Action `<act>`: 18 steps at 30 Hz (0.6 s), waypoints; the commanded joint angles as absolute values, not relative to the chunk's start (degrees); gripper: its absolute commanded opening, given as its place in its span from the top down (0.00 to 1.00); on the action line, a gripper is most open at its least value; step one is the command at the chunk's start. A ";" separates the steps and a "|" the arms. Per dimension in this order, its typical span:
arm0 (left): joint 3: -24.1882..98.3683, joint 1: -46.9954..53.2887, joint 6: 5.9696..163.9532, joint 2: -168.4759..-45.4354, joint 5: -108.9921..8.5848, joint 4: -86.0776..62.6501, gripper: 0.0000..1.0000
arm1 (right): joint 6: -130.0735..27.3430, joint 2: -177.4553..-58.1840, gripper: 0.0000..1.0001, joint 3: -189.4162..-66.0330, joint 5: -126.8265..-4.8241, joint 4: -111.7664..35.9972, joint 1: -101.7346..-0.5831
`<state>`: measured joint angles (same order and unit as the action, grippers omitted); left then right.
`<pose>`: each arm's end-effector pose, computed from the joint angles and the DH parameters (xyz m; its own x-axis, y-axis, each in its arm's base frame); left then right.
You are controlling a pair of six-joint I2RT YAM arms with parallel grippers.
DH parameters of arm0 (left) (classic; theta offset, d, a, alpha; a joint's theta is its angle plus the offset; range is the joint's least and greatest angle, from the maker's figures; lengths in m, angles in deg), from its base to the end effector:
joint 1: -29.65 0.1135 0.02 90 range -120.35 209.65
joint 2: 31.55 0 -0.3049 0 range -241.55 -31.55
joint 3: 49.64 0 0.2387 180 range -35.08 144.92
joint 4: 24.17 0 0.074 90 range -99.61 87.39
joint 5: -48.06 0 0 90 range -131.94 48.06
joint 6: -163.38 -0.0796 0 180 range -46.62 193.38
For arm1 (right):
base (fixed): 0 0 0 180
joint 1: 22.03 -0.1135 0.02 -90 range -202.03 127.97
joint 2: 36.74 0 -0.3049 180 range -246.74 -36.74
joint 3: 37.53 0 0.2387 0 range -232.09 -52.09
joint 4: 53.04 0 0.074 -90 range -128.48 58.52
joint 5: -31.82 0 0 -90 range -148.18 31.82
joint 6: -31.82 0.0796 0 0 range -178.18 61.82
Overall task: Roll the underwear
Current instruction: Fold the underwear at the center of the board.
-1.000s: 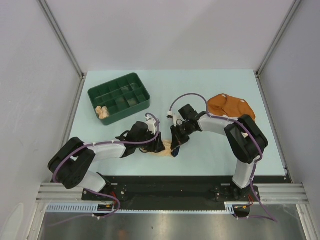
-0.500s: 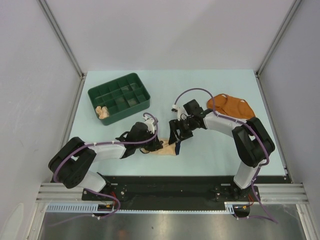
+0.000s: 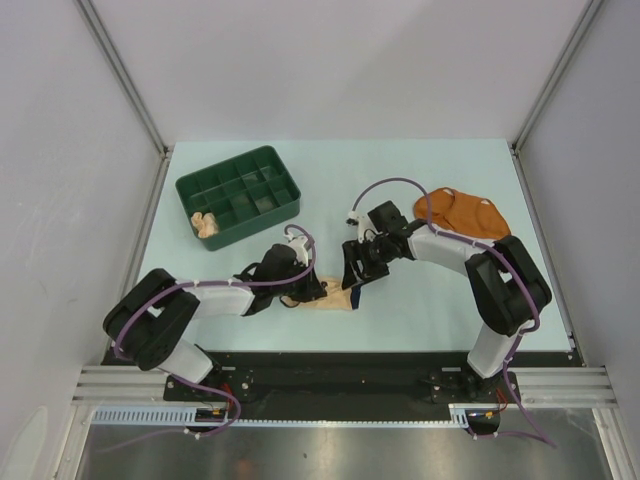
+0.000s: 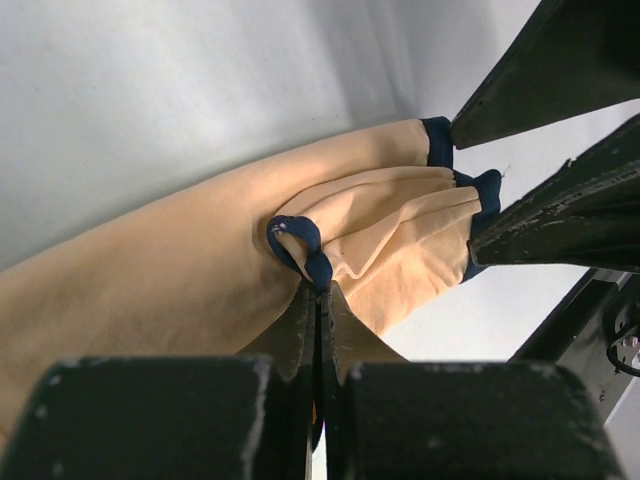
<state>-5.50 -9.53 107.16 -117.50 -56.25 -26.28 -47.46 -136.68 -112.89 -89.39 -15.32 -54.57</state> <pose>0.2144 -0.2001 0.1620 -0.8339 -0.0154 -0.5517 0.3560 0.7488 -0.5590 0.2777 0.2261 0.1887 -0.8567 -0.3579 -0.3714 -0.5127 0.6697 0.5372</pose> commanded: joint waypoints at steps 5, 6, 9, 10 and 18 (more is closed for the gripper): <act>-5.81 -8.85 108.45 -117.42 -57.24 -29.39 1.00 | -46.84 -136.93 0.47 -112.12 -86.66 -15.19 -54.82; -5.81 -8.85 108.54 -117.42 -57.32 -29.47 1.00 | -46.84 -137.02 0.50 -112.12 -87.01 -15.36 -54.90; -5.90 -8.76 108.54 -117.42 -57.59 -29.74 1.00 | -46.67 -137.20 0.63 -112.03 -87.19 -15.45 -54.90; -5.90 -8.76 108.62 -117.24 -57.59 -29.91 1.00 | -46.67 -137.11 0.68 -112.03 -87.10 -15.45 -54.90; -5.90 -8.41 108.63 -117.77 -57.85 -30.00 1.00 | -46.93 -136.85 0.95 -112.03 -84.29 -16.07 -54.99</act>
